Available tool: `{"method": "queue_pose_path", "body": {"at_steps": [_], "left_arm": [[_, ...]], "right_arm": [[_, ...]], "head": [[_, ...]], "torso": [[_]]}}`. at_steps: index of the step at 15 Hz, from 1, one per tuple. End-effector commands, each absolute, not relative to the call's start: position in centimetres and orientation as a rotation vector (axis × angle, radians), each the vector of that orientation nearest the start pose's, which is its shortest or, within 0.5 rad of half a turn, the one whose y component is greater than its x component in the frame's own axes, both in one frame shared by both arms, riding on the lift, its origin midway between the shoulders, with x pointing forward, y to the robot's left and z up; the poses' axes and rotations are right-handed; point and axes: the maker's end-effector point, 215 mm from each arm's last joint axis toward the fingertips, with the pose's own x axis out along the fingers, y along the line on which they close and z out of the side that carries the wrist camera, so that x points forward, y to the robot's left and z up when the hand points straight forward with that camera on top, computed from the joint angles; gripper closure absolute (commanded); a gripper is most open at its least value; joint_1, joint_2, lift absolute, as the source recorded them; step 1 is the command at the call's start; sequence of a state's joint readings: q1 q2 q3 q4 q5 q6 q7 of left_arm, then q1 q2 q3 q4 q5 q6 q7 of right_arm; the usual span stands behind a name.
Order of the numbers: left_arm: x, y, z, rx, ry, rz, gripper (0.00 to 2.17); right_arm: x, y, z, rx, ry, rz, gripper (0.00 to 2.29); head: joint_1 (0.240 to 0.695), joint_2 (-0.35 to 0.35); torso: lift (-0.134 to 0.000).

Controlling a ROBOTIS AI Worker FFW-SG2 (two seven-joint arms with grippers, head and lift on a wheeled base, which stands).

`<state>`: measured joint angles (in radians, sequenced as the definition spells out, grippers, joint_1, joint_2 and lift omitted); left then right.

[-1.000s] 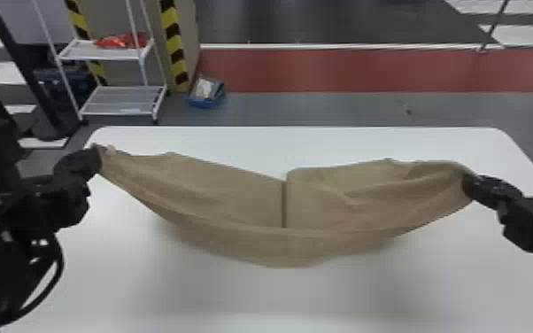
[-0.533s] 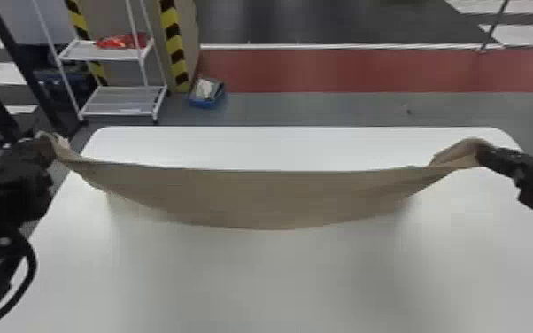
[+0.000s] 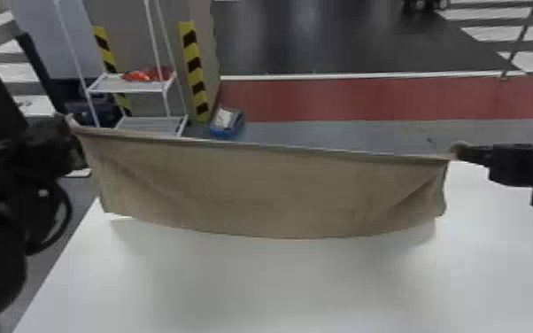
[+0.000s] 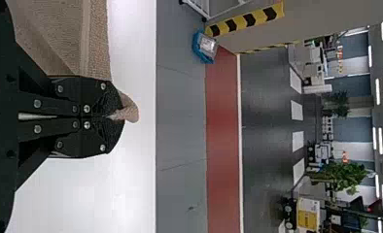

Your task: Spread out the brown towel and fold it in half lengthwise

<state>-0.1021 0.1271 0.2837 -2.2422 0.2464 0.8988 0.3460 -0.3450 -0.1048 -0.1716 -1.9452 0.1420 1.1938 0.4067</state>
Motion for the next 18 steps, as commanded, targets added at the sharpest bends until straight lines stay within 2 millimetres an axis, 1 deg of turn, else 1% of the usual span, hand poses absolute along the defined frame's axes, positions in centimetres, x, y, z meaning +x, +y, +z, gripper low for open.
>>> {"method": "queue_pose_path", "body": {"at_steps": [1, 2, 3, 4, 5, 6, 7, 8, 9, 10, 11, 12, 13, 14, 15, 16, 17, 18], "left_arm": [[58.8, 44.8, -12.6, -0.129, -0.005, 0.463, 1.24], [60.1, 45.7, -10.9, -0.183, -0.043, 0.452, 1.24], [61.1, 46.0, -9.0, -0.22, -0.083, 0.442, 1.24], [60.9, 46.6, -8.2, -0.241, -0.105, 0.443, 1.23], [60.4, 46.5, -8.9, -0.256, -0.099, 0.43, 1.24], [59.3, 46.5, -10.1, -0.269, -0.098, 0.411, 1.24], [58.0, 46.0, -12.5, -0.273, -0.069, 0.386, 1.24], [56.3, 45.1, -15.0, -0.28, -0.036, 0.358, 1.23], [54.8, 43.8, -17.7, -0.277, 0.0, 0.338, 1.24], [53.7, 42.5, -20.0, -0.273, 0.04, 0.327, 1.24], [52.6, 41.4, -22.0, -0.261, 0.07, 0.325, 1.24], [52.0, 40.3, -23.7, -0.235, 0.095, 0.331, 1.24], [50.9, 39.3, -25.0, -0.203, 0.121, 0.343, 1.24], [49.5, 38.3, -26.0, -0.178, 0.142, 0.348, 1.23], [47.8, 37.4, -27.2, -0.143, 0.169, 0.364, 1.24], [46.8, 36.9, -28.7, -0.109, 0.202, 0.385, 1.24], [45.6, 36.6, -30.6, -0.072, 0.242, 0.415, 1.24], [44.2, 36.7, -32.3, -0.053, 0.273, 0.437, 1.24]], "right_arm": [[67.3, -29.0, -21.0, -0.009, 0.317, 0.115, 1.24], [69.6, -28.1, -17.0, 0.005, 0.219, 0.135, 1.24], [71.0, -28.3, -14.1, 0.022, 0.154, 0.137, 1.24], [71.4, -28.3, -12.9, 0.044, 0.124, 0.145, 1.24], [70.9, -28.6, -14.3, 0.068, 0.14, 0.157, 1.24], [69.3, -29.9, -17.7, 0.099, 0.175, 0.154, 1.24], [67.2, -31.1, -20.6, 0.094, 0.206, 0.144, 1.24], [64.5, -32.1, -24.4, 0.083, 0.251, 0.134, 1.24], [61.8, -33.2, -28.0, 0.087, 0.291, 0.122, 1.24], [59.5, -34.4, -30.6, 0.105, 0.323, 0.103, 1.24], [57.2, -35.4, -33.2, 0.114, 0.364, 0.085, 1.24], [55.1, -35.9, -35.9, 0.114, 0.416, 0.07, 1.24], [53.3, -36.4, -37.3, 0.092, 0.447, 0.056, 1.24], [50.9, -36.5, -38.8, 0.066, 0.479, 0.049, 1.24], [48.9, -36.8, -39.8, 0.049, 0.503, 0.043, 1.24], [47.7, -37.4, -40.4, 0.038, 0.518, 0.03, 1.24], [46.5, -37.9, -41.0, 0.026, 0.539, 0.02, 1.24], [45.0, -38.2, -41.4, 0.019, 0.554, 0.02, 1.24]], "head": [[0.557, 0.098], [0.532, 0.109], [0.457, 0.128], [0.414, 0.136], [0.375, 0.141], [0.351, 0.144], [0.34, 0.146], [0.347, 0.146], [0.403, 0.133], [0.441, 0.124], [0.49, 0.113], [0.54, 0.099], [0.586, 0.083], [0.659, 0.057], [0.694, 0.044], [0.695, 0.035], [0.695, 0.024], [0.695, 0.006]], "torso": [[-0.123], [-0.123], [-0.123], [-0.123], [-0.123], [-0.123], [-0.123], [-0.123], [-0.123], [-0.123], [-0.123], [-0.123], [-0.123], [-0.123], [-0.123], [-0.123], [-0.123], [-0.123]]}}
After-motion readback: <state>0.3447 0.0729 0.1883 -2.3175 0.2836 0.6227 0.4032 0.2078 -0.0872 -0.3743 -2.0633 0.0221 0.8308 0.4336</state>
